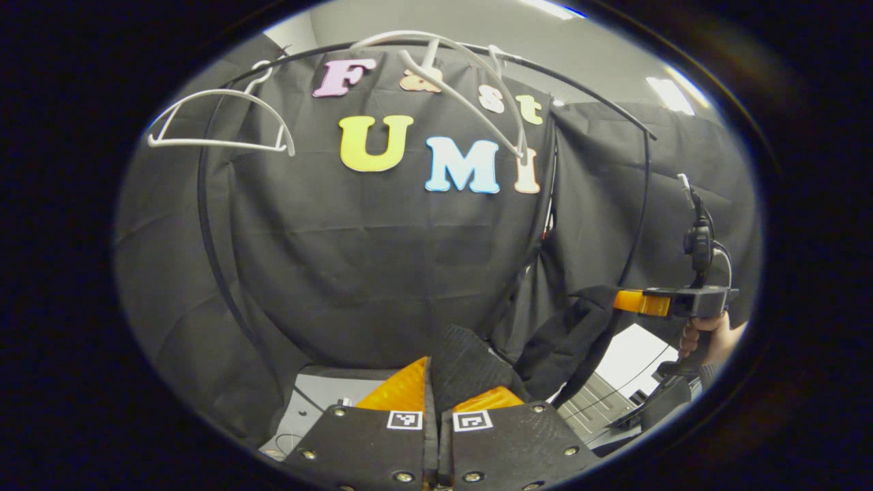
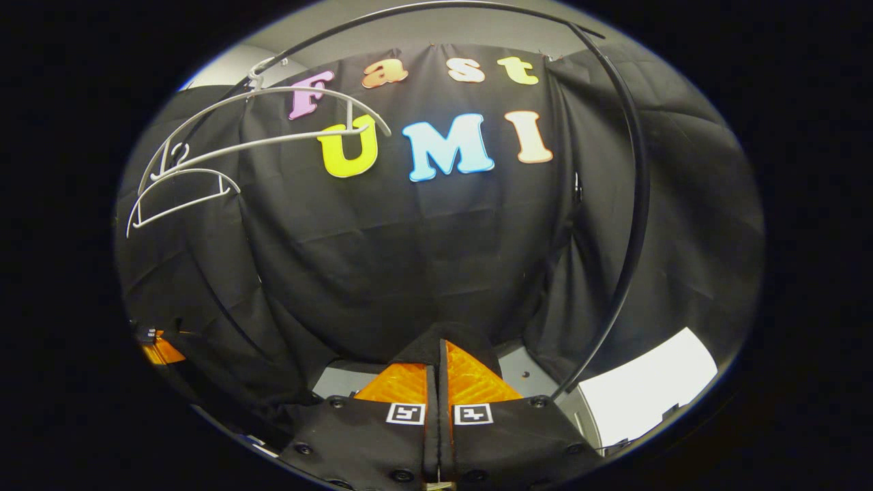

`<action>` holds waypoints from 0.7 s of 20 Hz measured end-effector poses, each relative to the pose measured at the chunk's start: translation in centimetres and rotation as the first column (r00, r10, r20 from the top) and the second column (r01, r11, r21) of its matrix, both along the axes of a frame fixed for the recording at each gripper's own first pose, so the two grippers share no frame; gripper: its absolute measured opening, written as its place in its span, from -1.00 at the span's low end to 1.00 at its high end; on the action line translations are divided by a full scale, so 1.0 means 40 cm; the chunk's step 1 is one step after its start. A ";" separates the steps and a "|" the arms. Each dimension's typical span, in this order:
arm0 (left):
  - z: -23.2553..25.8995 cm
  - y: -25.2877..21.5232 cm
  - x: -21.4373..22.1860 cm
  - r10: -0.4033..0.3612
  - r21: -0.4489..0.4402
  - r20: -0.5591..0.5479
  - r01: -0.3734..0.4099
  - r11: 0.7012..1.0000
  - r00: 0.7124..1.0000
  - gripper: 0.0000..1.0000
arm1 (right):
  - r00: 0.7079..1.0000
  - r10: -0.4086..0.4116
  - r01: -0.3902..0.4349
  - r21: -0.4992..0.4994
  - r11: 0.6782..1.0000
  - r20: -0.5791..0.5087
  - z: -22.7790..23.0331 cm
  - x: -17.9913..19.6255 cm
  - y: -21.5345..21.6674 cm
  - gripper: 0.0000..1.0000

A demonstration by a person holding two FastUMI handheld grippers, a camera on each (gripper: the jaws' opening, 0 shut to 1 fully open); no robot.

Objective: Grasp the clothes on the hanger with both hands and then place them into the laundry hamper below.

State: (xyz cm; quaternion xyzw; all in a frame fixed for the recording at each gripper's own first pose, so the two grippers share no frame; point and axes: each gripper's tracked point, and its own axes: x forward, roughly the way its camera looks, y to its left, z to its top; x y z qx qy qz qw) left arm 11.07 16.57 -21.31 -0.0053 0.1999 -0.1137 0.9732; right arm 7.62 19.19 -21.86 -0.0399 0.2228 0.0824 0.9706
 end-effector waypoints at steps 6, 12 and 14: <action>-0.170 -0.022 0.017 -0.031 0.006 -0.105 0.032 0.999 0.994 -0.96 | 0.984 -0.089 0.092 0.012 0.996 -0.156 -0.169 -0.044 -0.038 -0.96; -0.323 -0.059 0.009 -0.078 0.047 -0.196 0.089 0.995 0.977 -0.95 | 0.945 -0.135 0.133 -0.027 0.991 -0.298 -0.338 -0.083 -0.061 -0.96; -0.380 -0.068 -0.006 -0.093 0.081 -0.215 0.113 0.990 0.972 -0.96 | 0.925 -0.152 0.149 -0.037 0.988 -0.348 -0.402 -0.117 -0.070 -0.96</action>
